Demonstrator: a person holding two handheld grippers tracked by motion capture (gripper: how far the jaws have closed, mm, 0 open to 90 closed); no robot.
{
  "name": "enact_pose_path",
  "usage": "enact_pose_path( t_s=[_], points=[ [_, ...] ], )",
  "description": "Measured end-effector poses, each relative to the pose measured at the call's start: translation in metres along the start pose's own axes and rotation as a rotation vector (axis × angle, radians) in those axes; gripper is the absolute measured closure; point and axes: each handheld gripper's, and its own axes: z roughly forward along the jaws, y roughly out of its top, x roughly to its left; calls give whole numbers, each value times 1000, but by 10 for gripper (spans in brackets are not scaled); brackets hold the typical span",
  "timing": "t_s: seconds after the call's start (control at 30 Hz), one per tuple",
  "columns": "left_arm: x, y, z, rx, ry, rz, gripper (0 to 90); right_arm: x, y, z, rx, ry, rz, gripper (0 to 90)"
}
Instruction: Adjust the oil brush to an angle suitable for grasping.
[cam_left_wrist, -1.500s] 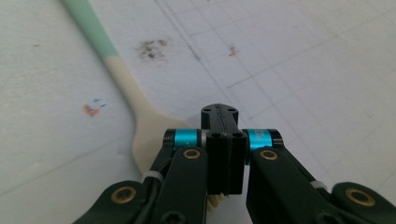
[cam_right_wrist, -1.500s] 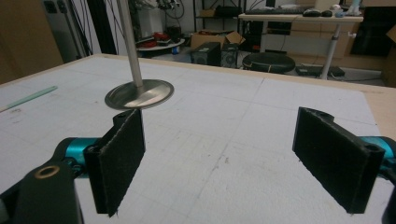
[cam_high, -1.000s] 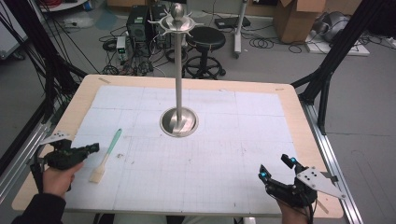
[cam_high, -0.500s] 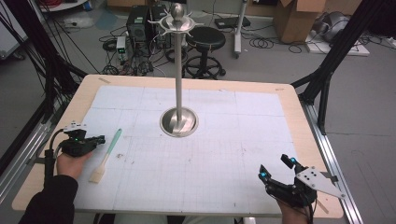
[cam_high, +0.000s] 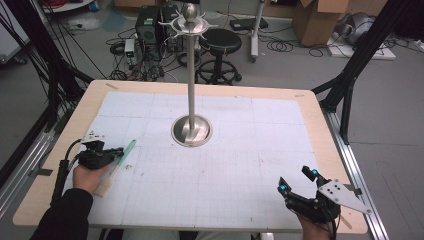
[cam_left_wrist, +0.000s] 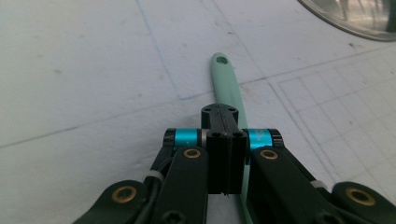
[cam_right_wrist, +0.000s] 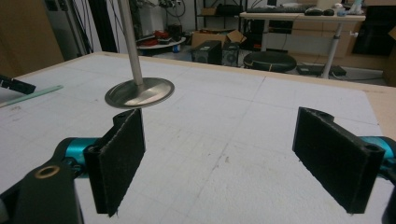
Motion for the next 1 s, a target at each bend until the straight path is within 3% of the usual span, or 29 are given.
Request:
enact_pose_path(
  t_s=[0.33,0.53,0.9,1.0],
  points=[
    [-14,0,6,6,-58,30,897,2,0,3,6,7,-3,155],
    [-32,4,12,36,-101,90,897,2,0,4,7,10,-4,155],
    [-45,4,13,53,-123,132,897,2,1,4,11,9,-8,155],
    [-46,6,8,17,-118,124,897,3,1,4,7,11,-8,155]
  ],
)
